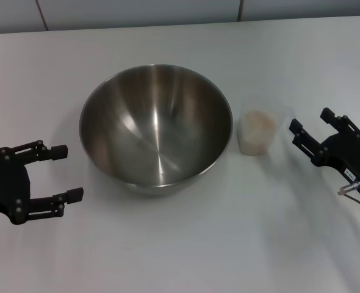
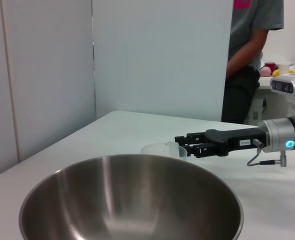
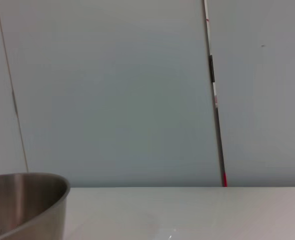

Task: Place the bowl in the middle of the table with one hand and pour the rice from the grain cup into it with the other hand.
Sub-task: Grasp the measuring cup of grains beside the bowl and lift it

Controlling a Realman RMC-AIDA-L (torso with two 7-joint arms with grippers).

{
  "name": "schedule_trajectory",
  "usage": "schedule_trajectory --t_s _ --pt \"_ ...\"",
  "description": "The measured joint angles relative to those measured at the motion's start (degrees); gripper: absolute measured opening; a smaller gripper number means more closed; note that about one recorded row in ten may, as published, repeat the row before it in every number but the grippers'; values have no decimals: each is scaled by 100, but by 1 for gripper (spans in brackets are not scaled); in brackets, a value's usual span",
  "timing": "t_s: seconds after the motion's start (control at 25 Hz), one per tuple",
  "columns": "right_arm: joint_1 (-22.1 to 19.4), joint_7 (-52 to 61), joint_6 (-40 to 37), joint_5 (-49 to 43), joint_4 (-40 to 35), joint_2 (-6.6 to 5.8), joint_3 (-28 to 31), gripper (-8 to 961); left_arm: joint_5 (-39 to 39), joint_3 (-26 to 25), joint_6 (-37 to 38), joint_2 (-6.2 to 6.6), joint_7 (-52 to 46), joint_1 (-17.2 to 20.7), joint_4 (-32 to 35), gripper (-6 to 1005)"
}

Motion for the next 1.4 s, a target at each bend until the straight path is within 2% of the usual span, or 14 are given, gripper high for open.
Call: schedule_trajectory --t_s 0.84,1.4 --pt "344 1 463 0 64 -7 34 751 -1 1 -68 -40 -1 -43 0 813" --pt "423 1 544 0 65 -5 30 750 3 0 -73 -60 13 -52 -1 813"
